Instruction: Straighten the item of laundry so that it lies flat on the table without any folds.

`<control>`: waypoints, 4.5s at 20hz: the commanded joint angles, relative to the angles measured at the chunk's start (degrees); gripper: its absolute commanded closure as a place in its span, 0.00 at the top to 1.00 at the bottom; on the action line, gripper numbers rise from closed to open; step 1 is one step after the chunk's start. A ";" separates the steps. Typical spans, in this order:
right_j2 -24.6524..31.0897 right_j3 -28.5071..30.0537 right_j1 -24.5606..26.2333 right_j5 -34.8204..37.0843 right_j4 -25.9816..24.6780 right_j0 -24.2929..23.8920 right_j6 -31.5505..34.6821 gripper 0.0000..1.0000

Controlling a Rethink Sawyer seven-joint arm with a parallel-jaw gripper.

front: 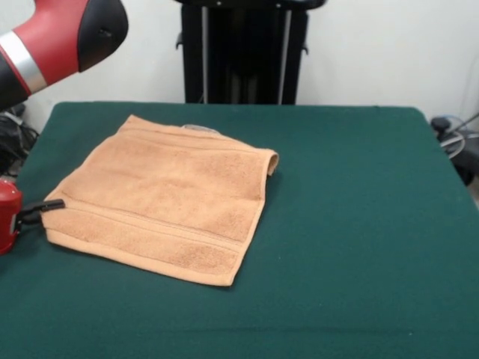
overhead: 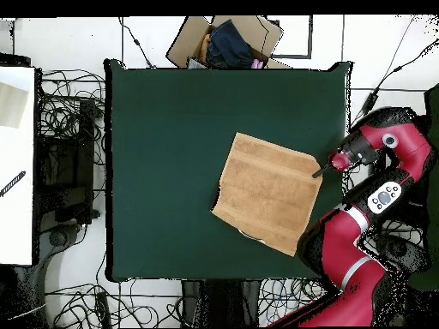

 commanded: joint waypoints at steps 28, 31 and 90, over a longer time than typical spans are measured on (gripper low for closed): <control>9.33 -5.01 12.31 -38.15 -23.08 -0.29 -20.27 0.00; 10.16 -4.93 12.57 -38.06 -24.40 -0.35 -21.05 0.00; 14.58 -3.56 13.81 -35.99 -34.14 -0.34 -22.44 1.00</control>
